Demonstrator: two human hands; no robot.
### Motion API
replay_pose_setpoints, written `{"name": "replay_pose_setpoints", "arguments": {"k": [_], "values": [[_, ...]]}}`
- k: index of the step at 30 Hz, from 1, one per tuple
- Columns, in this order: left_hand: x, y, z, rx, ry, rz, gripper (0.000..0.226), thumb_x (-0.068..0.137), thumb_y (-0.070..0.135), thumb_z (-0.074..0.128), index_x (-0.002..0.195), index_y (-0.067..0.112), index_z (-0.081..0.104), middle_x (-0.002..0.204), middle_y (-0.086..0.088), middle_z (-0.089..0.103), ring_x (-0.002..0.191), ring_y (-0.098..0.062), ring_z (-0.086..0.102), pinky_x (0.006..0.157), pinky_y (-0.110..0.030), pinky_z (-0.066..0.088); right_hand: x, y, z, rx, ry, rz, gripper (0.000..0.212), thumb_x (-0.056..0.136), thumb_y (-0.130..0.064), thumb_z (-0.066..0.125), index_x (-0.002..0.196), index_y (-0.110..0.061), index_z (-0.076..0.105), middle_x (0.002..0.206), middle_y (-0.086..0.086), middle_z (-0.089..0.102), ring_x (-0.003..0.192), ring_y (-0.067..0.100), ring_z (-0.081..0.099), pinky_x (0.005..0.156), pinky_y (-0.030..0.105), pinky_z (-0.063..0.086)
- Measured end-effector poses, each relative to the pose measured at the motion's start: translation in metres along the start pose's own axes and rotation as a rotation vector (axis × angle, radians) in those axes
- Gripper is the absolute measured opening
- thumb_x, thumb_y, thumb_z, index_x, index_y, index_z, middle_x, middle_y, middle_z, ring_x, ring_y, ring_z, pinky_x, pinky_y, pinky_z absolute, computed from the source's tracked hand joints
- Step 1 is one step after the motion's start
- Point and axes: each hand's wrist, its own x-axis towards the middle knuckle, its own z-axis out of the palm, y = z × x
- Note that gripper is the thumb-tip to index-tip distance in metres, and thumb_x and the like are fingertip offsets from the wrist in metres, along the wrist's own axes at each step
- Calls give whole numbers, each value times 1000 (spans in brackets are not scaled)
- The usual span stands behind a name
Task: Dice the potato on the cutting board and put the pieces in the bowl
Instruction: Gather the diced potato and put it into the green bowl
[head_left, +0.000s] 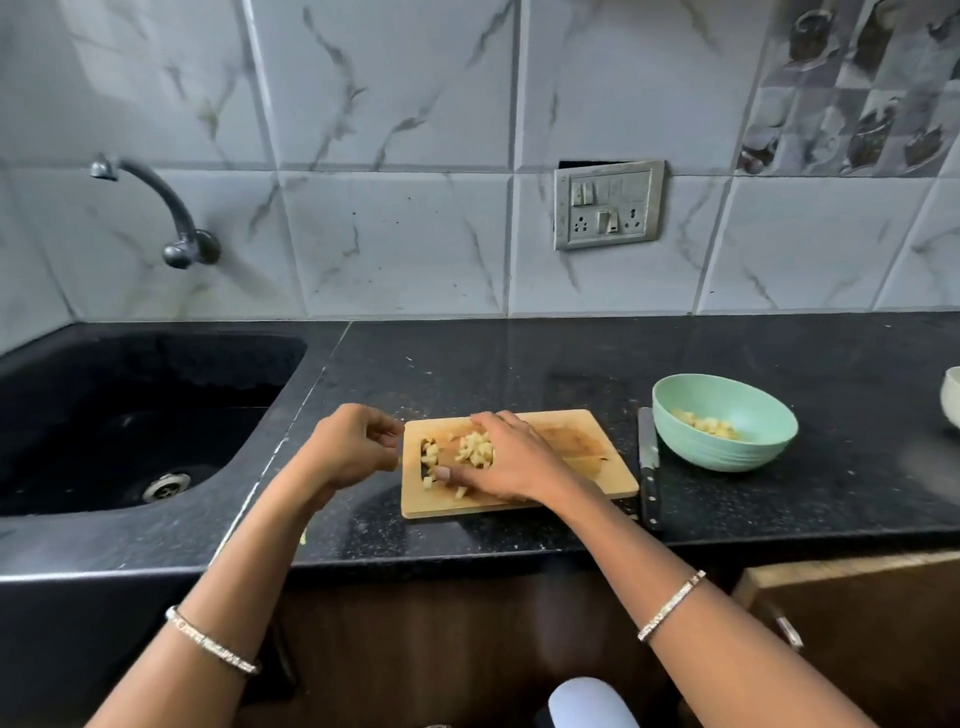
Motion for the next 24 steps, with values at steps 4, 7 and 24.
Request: {"name": "replay_pose_setpoints", "arguments": {"k": [4, 7, 24], "values": [[1, -3, 5, 11, -26, 7, 38, 71, 7, 84, 107, 14, 72, 88, -2, 71, 84, -17, 65, 82, -33, 54, 2, -11, 13, -63, 85, -98, 59, 94, -56, 59, 140, -20, 50, 140, 4, 51, 133, 25, 43, 106, 41, 40], [2, 2, 11, 52, -31, 32, 39, 72, 12, 85, 109, 15, 72, 86, 1, 69, 84, -16, 64, 83, -31, 52, -3, -12, 14, -60, 171, -170, 32, 99, -38, 59, 124, -19, 60, 126, 1, 57, 122, 20, 49, 98, 37, 43], [23, 59, 39, 305, -395, 74, 100, 61, 38, 91, 145, 10, 44, 136, -7, 57, 116, -26, 57, 92, -34, 48, -5, 40, -73, 33, -90, 39, 48, 79, -50, 81, 117, -23, 66, 110, -7, 67, 101, 12, 64, 90, 31, 53]]}}
